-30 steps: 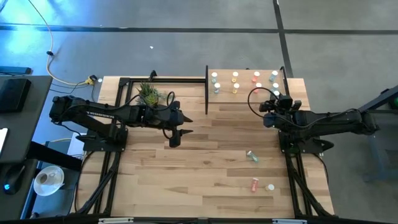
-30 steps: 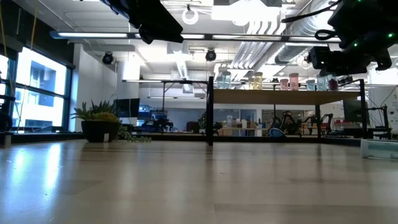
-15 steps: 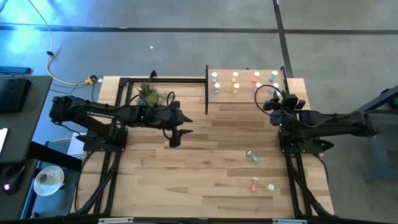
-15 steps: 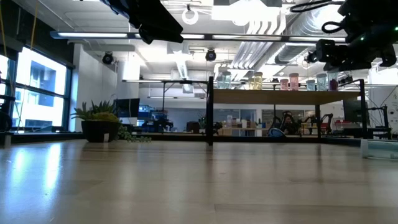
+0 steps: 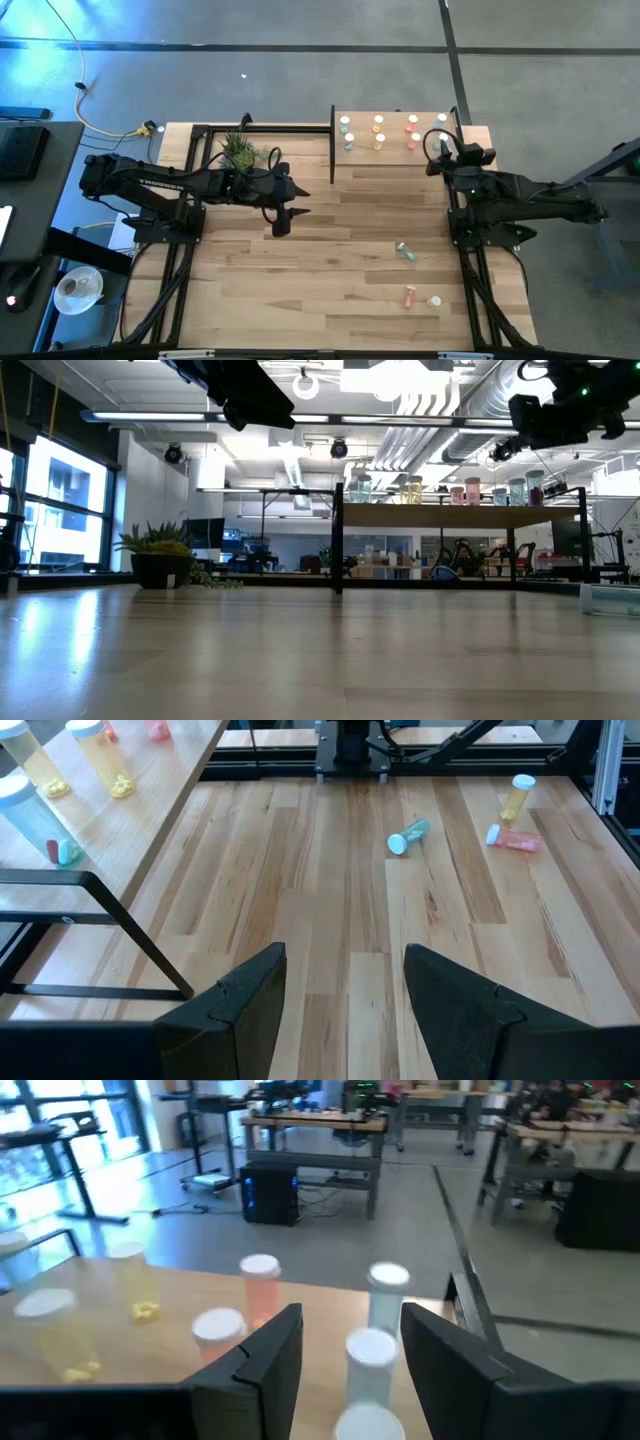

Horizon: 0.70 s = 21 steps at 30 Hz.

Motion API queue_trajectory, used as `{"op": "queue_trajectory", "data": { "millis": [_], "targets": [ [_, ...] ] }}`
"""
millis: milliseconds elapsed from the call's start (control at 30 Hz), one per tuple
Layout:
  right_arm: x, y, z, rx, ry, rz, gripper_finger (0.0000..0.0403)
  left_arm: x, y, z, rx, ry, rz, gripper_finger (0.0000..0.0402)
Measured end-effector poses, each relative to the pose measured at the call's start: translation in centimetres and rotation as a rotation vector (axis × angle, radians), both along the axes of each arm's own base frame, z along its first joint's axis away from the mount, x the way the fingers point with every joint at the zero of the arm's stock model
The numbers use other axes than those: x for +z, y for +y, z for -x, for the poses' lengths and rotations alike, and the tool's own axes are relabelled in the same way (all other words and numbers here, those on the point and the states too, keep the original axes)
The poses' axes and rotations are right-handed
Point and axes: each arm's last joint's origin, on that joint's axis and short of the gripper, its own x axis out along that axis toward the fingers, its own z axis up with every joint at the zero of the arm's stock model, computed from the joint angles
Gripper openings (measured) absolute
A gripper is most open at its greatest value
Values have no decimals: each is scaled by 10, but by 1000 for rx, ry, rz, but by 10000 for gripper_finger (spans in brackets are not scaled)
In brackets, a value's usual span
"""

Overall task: Pick and place medicine bottles onto shelf by color
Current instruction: Put the yellow pill bottle aligned with the other yellow pill bottles on the shelf

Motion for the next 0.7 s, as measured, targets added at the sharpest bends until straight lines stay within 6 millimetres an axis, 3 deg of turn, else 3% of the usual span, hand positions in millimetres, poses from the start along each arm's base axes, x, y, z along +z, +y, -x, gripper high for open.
{"op": "queue_trajectory", "data": {
  "millis": [267,533,700],
  "targets": [
    [20,4,-3,287,-25,-123,163,-1,0,0,-1,9,-2,193],
    [21,18,-11,651,-140,-355,163,-1,0,1,0,9,-2,193],
    [17,29,-19,790,-208,-540,163,-1,0,1,0,9,-2,193]
  ]
}}
